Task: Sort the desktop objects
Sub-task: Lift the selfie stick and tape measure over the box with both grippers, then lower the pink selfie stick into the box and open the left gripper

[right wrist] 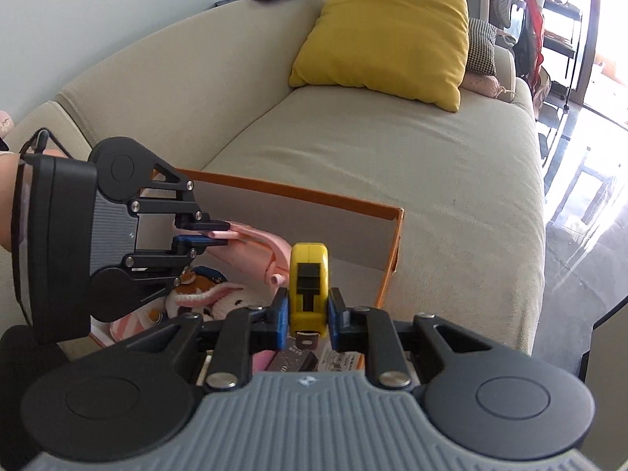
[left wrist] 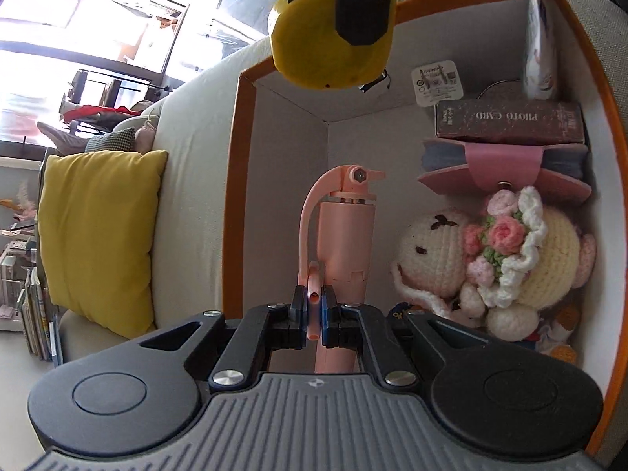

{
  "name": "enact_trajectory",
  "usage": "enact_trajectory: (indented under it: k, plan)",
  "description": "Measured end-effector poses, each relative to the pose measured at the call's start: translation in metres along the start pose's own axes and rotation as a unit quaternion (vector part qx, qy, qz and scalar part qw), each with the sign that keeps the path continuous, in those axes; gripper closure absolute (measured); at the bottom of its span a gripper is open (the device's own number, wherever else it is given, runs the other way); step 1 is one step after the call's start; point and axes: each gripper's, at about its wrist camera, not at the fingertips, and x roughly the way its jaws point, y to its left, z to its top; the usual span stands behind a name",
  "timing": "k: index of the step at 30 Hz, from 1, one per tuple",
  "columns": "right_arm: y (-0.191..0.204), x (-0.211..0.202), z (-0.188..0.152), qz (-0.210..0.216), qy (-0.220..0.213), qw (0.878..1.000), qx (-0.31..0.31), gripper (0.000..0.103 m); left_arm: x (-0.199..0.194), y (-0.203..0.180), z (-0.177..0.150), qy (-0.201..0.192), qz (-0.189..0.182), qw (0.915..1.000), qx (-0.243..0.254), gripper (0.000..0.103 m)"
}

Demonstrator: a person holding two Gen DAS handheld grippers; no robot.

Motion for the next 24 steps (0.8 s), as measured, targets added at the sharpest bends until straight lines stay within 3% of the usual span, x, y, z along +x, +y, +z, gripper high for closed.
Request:
enact_trajectory:
  k: [9,24]
  plan:
    - [-0.001,0.011,0.0,0.004,0.013,1.0,-0.004,0.082,0.02,-0.006,-0.011,0.006,-0.007,0.9999,-0.008,0.096]
    - [-0.002,0.013,0.002,-0.004,0.028,1.0,-0.006,0.082,0.009,-0.023,-0.018,-0.004,-0.012,0.9999,-0.012,0.093]
